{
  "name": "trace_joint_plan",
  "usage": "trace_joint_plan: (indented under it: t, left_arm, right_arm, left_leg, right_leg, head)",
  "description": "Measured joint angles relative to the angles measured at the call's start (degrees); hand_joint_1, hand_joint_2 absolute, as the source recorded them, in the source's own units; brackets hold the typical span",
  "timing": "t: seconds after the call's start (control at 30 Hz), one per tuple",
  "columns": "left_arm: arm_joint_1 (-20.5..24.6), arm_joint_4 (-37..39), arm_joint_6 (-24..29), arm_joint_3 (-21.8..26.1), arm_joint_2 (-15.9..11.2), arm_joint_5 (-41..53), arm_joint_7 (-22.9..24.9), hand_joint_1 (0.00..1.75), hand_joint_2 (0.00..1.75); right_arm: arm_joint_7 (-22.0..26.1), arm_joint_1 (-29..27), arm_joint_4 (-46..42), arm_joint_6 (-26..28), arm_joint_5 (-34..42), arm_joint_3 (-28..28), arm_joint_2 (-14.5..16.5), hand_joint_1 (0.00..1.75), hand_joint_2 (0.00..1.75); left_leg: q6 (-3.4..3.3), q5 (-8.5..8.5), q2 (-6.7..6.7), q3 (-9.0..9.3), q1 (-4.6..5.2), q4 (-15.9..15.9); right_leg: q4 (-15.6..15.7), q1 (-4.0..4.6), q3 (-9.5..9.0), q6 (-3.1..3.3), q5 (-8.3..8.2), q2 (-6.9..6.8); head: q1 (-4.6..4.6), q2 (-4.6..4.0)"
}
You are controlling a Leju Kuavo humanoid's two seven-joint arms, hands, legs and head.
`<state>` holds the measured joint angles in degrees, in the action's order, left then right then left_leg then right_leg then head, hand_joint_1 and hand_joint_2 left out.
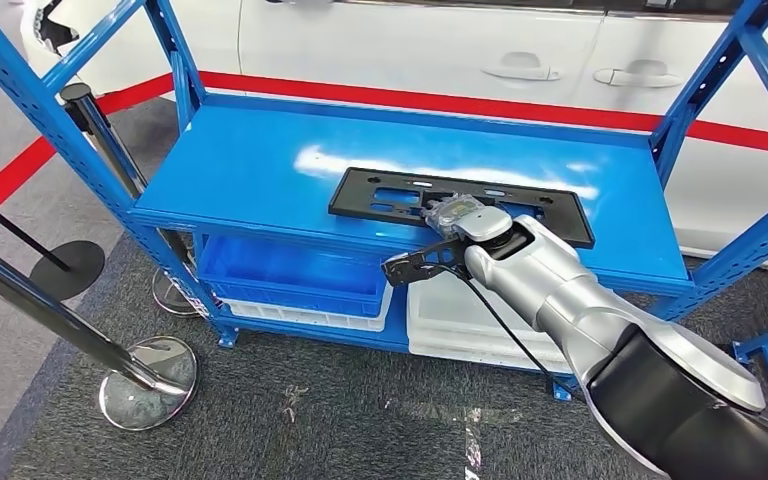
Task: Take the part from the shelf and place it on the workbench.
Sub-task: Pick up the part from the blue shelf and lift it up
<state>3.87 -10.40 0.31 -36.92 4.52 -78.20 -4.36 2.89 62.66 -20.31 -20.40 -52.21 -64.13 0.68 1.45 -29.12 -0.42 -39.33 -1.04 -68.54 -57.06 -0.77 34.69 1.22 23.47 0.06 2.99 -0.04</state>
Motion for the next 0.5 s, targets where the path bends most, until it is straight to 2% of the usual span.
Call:
trace_joint_plan:
  t: [0.07,0.1,0.17,0.23,0.27,0.37,0.4,0.5]
  left_arm:
    - [-0.1,0.0,0.0,0.0,-0.1,0.0,-0.1,0.0,0.0]
    - [-0.2,0.0,0.0,0.0,-0.1,0.0,-0.1,0.0,0.0]
    - [-0.3,0.0,0.0,0.0,-0.1,0.1,-0.2,0.0,0.0]
    - [-0.3,0.0,0.1,0.0,0.0,0.2,-0.3,0.0,0.0]
    - [-0.3,0.0,0.1,0.0,0.0,0.3,-0.3,0.0,0.0]
    - [-0.3,0.0,0.2,0.0,0.3,0.6,-0.2,0.0,0.0]
    - [-0.3,0.0,0.2,0.0,0.3,0.6,-0.2,0.0,0.0]
    - [-0.3,0.0,0.2,0.0,0.4,0.5,-0.2,0.0,0.0]
  right_arm:
    - [-0.2,0.1,0.0,0.4,0.0,0.0,0.0,0.0,1.75]
    - [-0.4,0.1,0.0,0.8,0.0,0.0,0.0,0.0,1.75]
    - [-0.9,0.2,0.0,1.8,0.0,0.0,0.0,0.87,1.75]
    - [-1.3,0.3,0.0,2.7,0.0,0.0,0.0,1.75,1.75]
    - [-1.4,0.4,0.0,3.0,0.0,0.0,0.0,1.75,1.75]
    - [-1.5,0.9,0.0,3.2,0.2,0.1,-0.1,1.75,1.75]
    - [-1.3,0.9,0.0,3.2,0.3,0.2,-0.1,1.75,1.75]
    - [-0.8,1.0,0.0,3.8,0.2,0.4,-0.1,1.75,1.75]
  left_leg:
    - [0.1,3.12,0.01,2.78,-0.19,6.7]
    - [-0.15,3.6,-0.02,3.6,-0.17,8.5]
    - [-1.05,3.39,-0.1,3.95,0.06,9.3]
    - [-1.86,3.52,-0.1,4.07,0.01,9.4]
    - [-2.09,3.54,-0.11,4.2,0.04,9.5]
    - [-2.18,3.4,-0.18,4.34,0.5,9.4]
    - [-2.21,3.38,-0.19,4.33,0.63,9.4]
    - [-2.29,3.36,-0.17,4.29,0.71,9.4]
  right_leg:
    - [-0.9,-0.09,0.12,-0.71,0.67,0.21]
    - [-1.2,-0.01,0.27,-1.08,0.88,0.3]
    - [-1.4,0.23,0.47,-1.67,0.98,0.41]
    - [-1.7,0.13,0.6,-2.16,1.29,0.37]
    - [-1.9,0.14,0.63,-1.87,1.15,0.3]
    - [-1.7,0.32,0.04,1.12,1.09,0.19]
    - [-1.5,0.29,-0.15,1.56,1.28,0.18]
    - [-1.2,0.23,-0.2,1.06,1.09,0.16]
  head:
    - [0.09,0.0]
    - [0.09,0.0]
    - [0.09,0.0]
    - [0.03,0.01]
    - [-0.11,0.01]
    - [-0.57,0.0]
    - [-0.62,0.0]
    - [-0.64,0.0]
